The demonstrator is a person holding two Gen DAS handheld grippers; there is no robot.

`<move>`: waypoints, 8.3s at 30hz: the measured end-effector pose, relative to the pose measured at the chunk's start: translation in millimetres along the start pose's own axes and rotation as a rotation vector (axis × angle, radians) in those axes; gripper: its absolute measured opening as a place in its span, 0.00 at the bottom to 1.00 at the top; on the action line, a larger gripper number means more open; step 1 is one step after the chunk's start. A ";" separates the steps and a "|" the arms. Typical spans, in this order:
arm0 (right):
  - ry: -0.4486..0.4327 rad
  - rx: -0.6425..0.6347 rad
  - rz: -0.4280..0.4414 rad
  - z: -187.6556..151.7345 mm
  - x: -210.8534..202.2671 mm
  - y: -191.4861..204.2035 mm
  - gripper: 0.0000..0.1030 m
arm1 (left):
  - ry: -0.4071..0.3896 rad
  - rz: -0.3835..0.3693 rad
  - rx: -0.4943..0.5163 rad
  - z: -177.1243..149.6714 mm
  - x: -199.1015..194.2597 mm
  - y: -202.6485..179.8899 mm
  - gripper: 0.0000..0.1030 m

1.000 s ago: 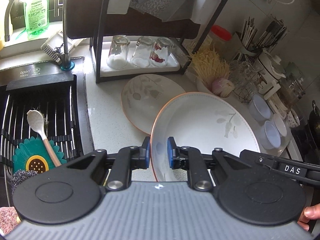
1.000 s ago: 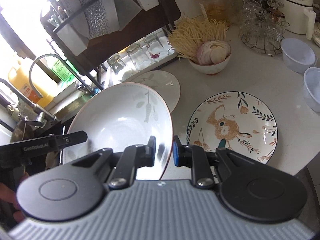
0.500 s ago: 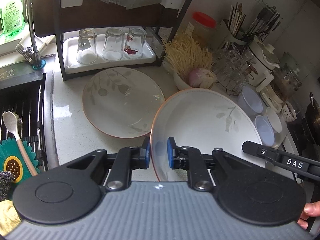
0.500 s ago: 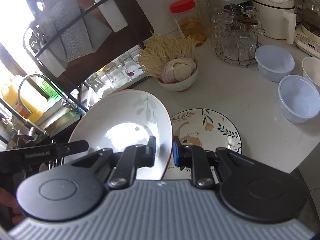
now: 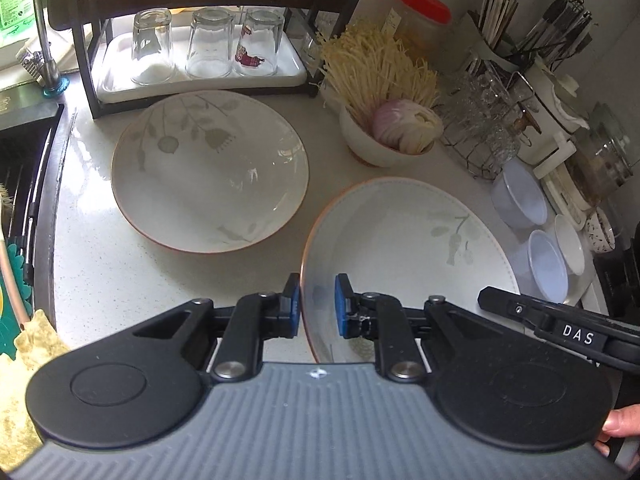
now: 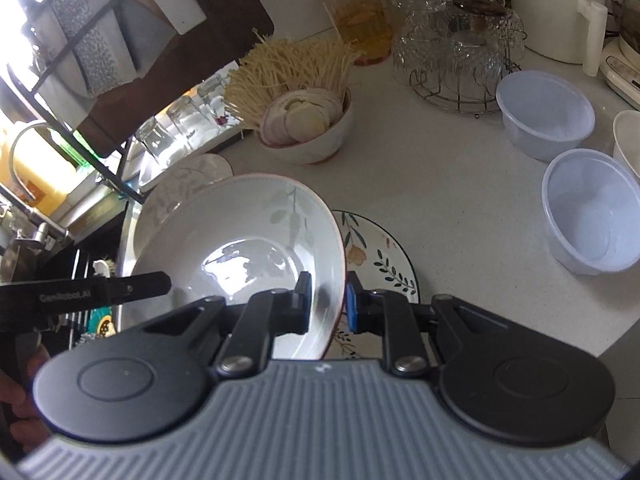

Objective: Organize plates and bowls
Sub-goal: 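Lift the white bowl with the left gripper and carry it over the floral plate, then lower the white bowl onto the floral plate and open the left gripper, then move the left gripper to the second white leaf bowl and grasp its rim, then lift the second white bowl with the left gripper, then carry the leaf bowl onto the floral plate stack and open the left gripper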

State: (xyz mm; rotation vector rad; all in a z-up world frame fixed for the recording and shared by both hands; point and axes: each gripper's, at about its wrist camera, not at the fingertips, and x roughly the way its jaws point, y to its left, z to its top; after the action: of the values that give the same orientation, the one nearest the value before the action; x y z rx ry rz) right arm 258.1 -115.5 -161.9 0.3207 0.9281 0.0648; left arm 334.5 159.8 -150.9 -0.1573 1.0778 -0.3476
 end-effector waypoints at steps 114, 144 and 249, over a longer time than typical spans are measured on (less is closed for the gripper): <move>-0.120 -0.187 0.118 -14.4 -42.7 129.1 0.25 | -0.232 0.162 -0.048 -52.5 -157.9 63.7 0.34; 0.097 -0.168 0.092 76.8 149.2 112.5 0.48 | -0.084 0.225 -0.262 50.9 14.3 152.2 0.49; -0.118 -0.050 -0.091 -19.7 11.1 -9.7 0.18 | 0.094 0.017 0.120 -4.8 17.4 -9.2 0.20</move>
State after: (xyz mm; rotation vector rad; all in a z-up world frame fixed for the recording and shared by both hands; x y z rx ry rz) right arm 248.3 -117.7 -184.3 0.2328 0.8214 -0.0139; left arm 335.8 145.3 -164.9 -0.0248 1.1471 -0.4060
